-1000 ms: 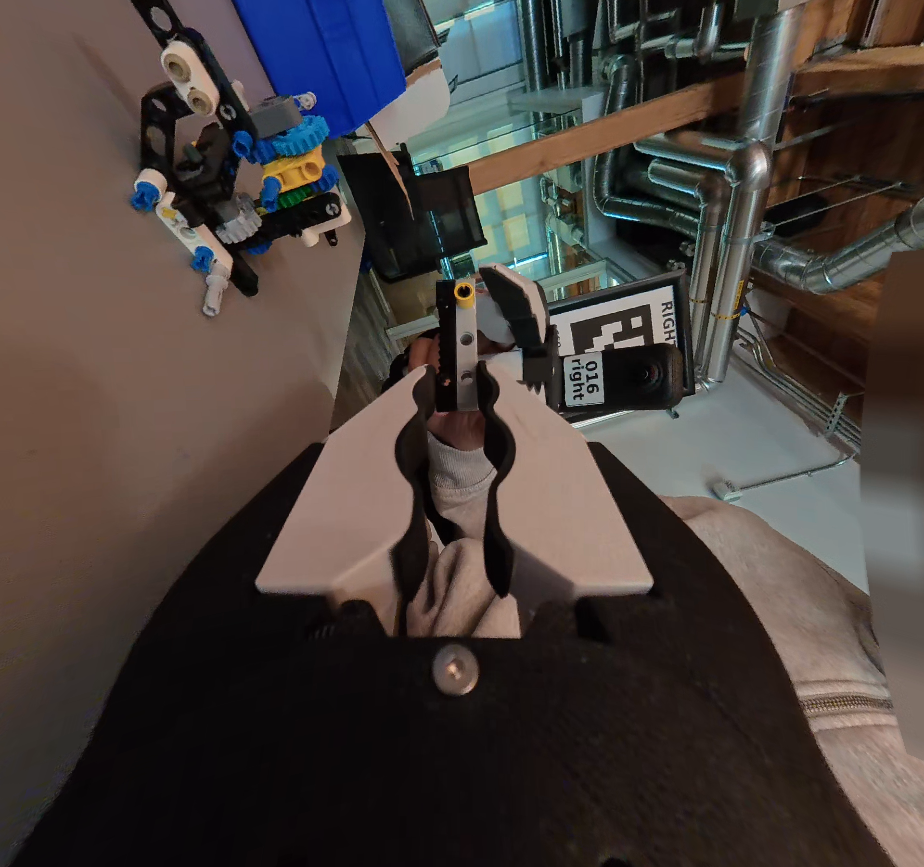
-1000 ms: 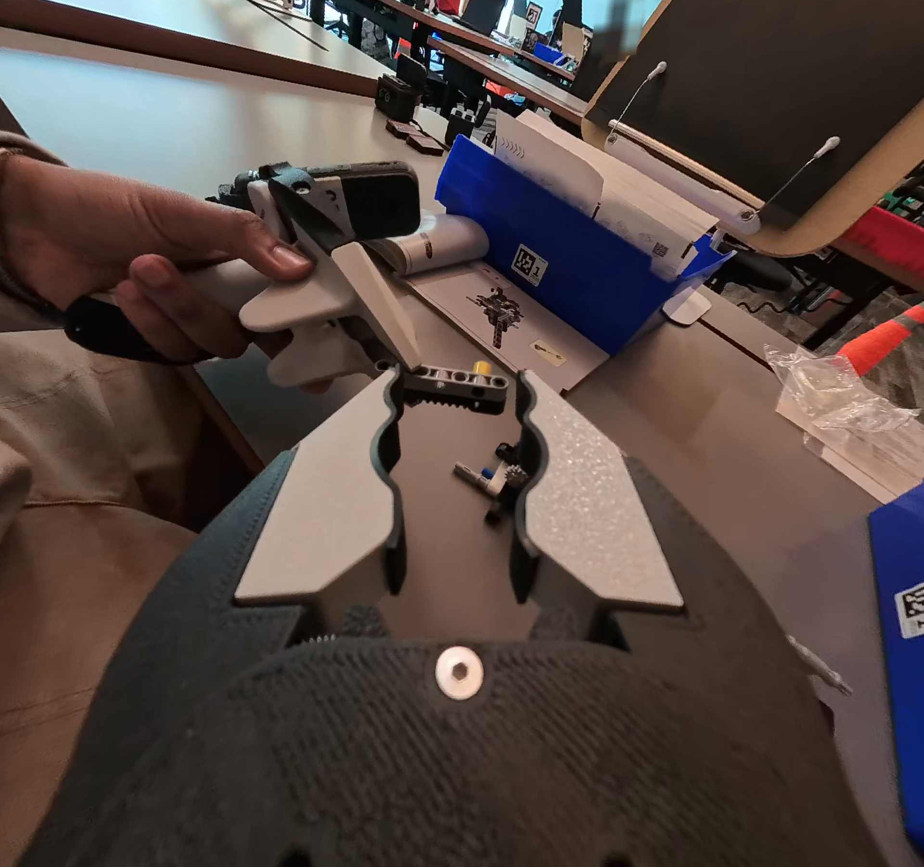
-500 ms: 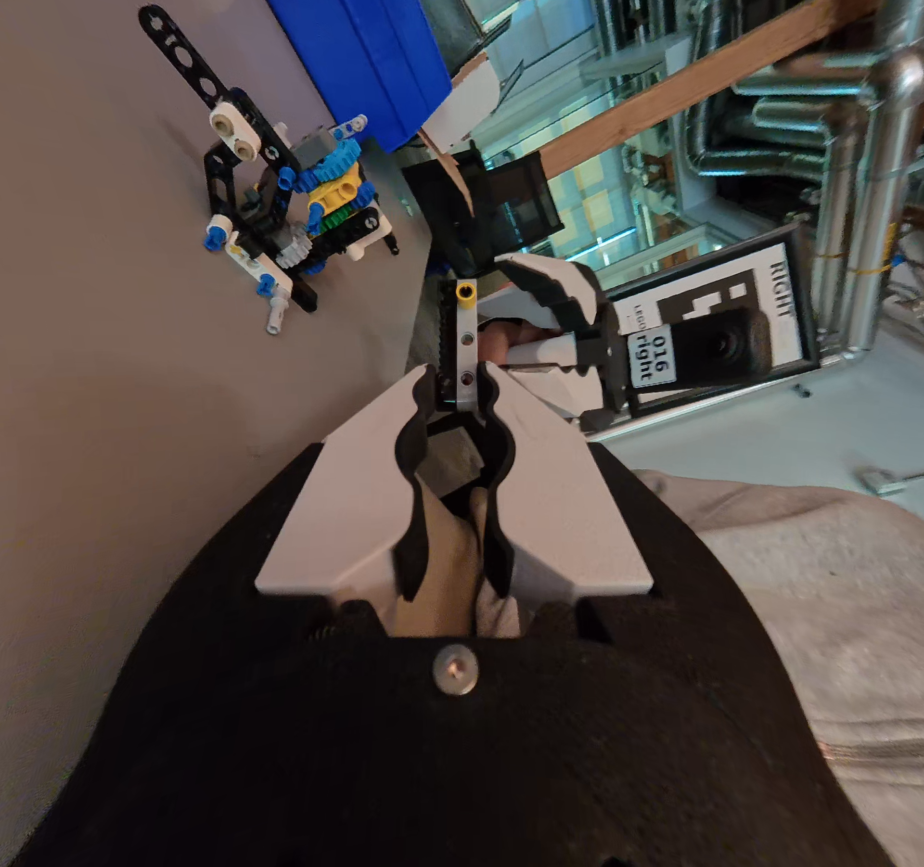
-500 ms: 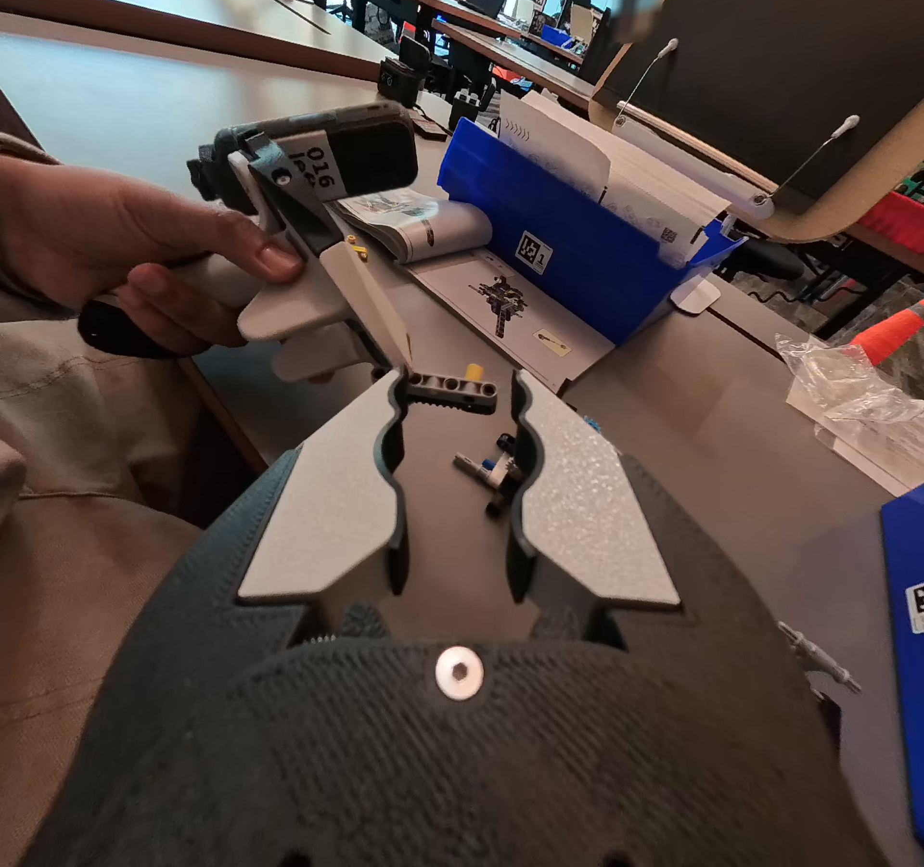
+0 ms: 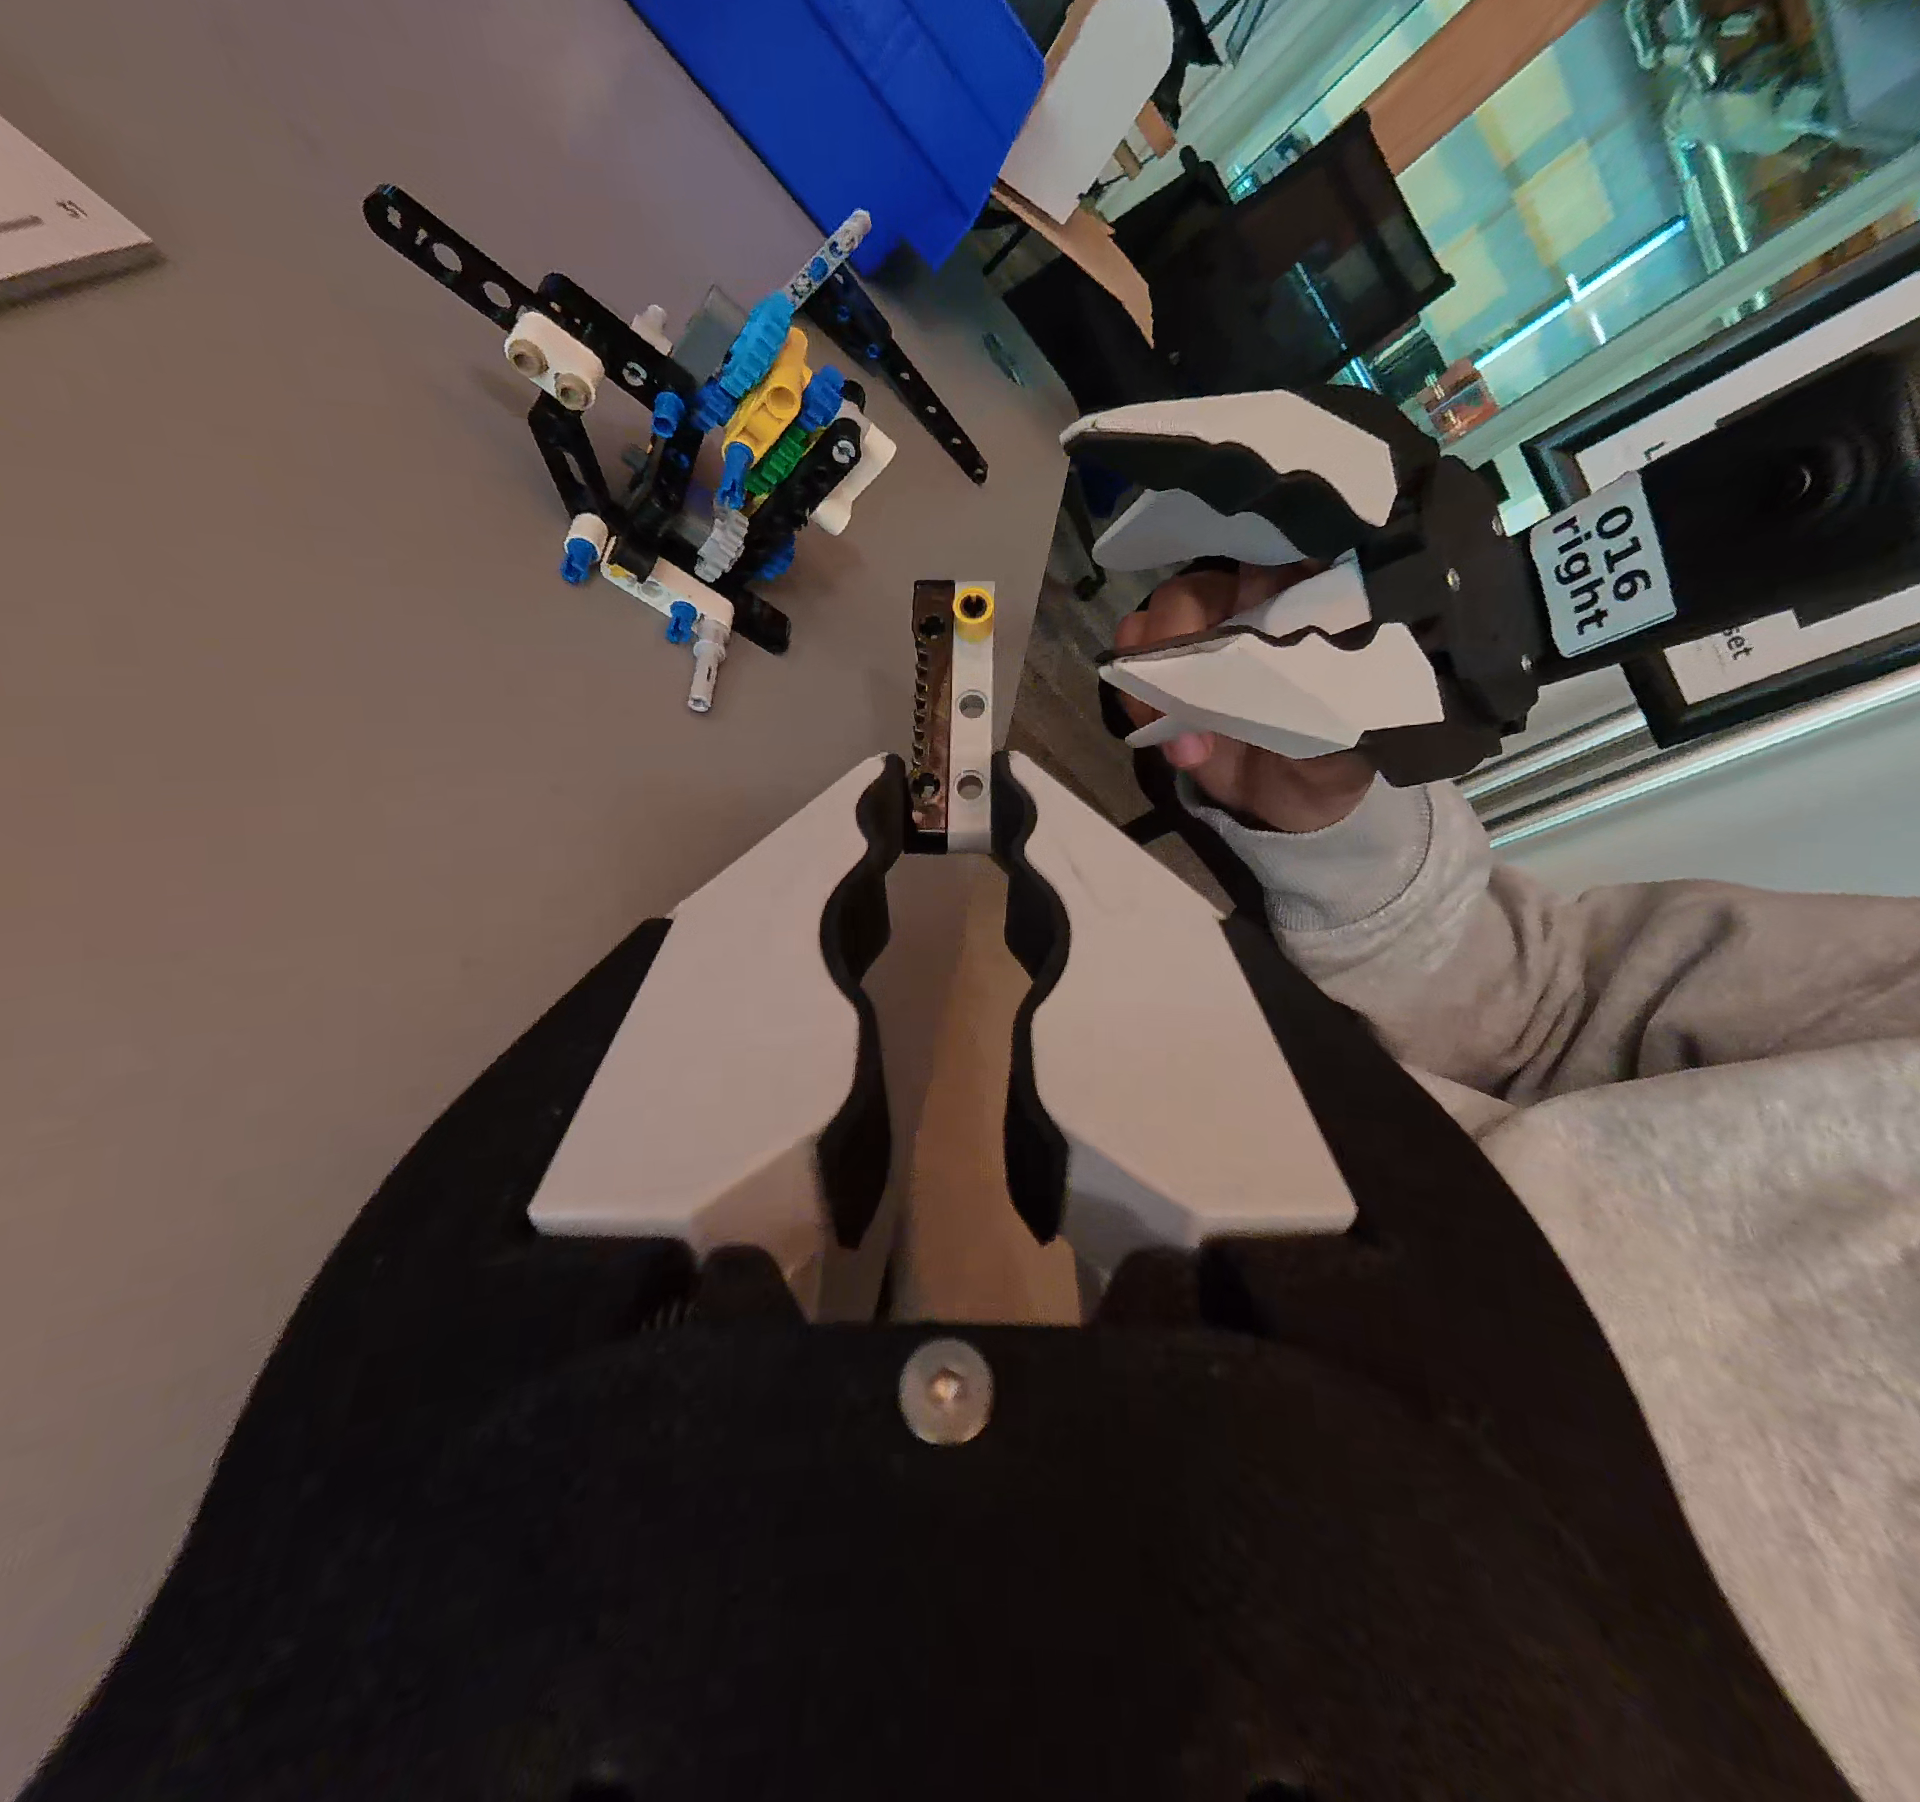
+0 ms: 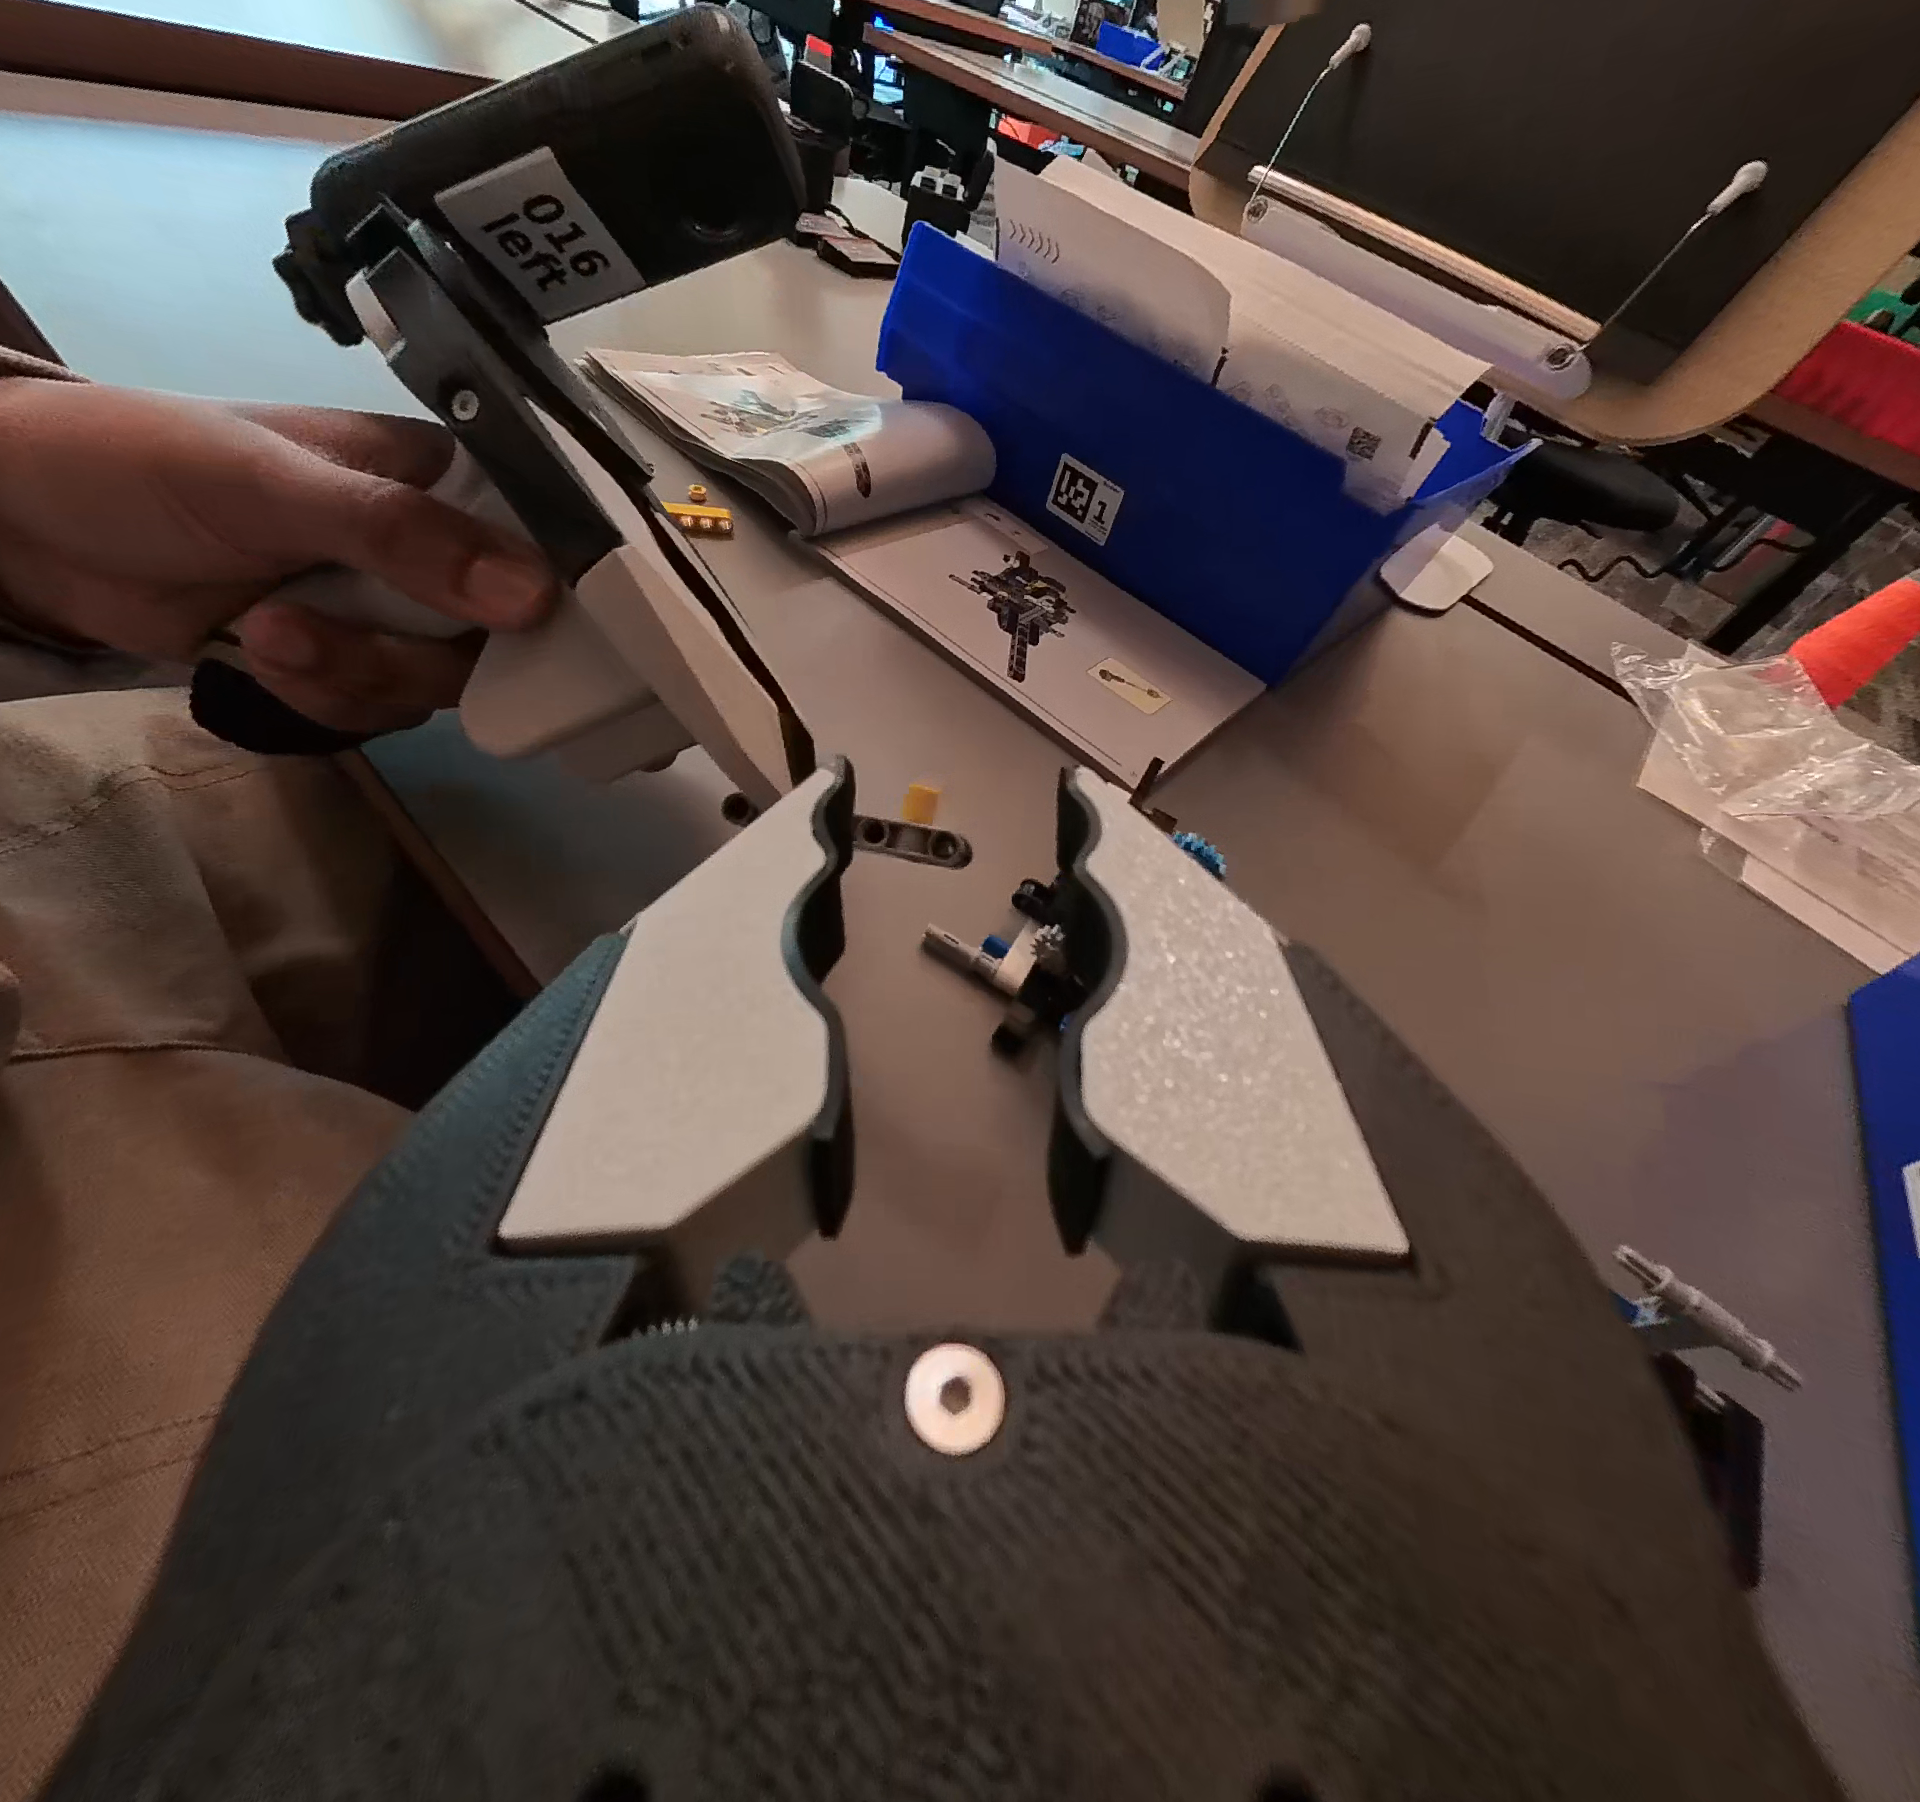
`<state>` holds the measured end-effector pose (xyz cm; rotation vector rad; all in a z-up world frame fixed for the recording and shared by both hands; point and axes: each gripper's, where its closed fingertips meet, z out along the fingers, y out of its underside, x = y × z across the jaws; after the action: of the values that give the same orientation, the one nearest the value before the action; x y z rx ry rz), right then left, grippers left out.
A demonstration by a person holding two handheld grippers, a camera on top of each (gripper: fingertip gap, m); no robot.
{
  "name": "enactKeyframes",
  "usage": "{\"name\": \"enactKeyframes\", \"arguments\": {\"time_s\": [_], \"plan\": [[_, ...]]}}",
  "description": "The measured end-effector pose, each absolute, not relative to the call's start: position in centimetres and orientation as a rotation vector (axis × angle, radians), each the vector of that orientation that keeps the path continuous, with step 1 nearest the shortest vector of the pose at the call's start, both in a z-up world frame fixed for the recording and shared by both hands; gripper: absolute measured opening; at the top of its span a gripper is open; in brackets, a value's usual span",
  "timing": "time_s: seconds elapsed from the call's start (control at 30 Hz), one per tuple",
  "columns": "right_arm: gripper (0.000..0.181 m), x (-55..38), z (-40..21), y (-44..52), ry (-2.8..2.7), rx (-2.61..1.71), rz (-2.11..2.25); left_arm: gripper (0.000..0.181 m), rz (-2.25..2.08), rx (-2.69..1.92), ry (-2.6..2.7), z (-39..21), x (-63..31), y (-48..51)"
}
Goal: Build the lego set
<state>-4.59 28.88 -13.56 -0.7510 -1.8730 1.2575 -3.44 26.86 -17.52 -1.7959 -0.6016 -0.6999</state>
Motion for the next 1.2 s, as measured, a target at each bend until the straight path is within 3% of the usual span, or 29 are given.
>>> {"name": "enactKeyframes", "arguments": {"time_s": [1.2], "plan": [[0.037, -4.99, -13.69, 29.52, -1.862, -0.776, 1.25, 0.013, -0.617, -1.803, -0.595, -17.51, -4.32, 26.34]]}}
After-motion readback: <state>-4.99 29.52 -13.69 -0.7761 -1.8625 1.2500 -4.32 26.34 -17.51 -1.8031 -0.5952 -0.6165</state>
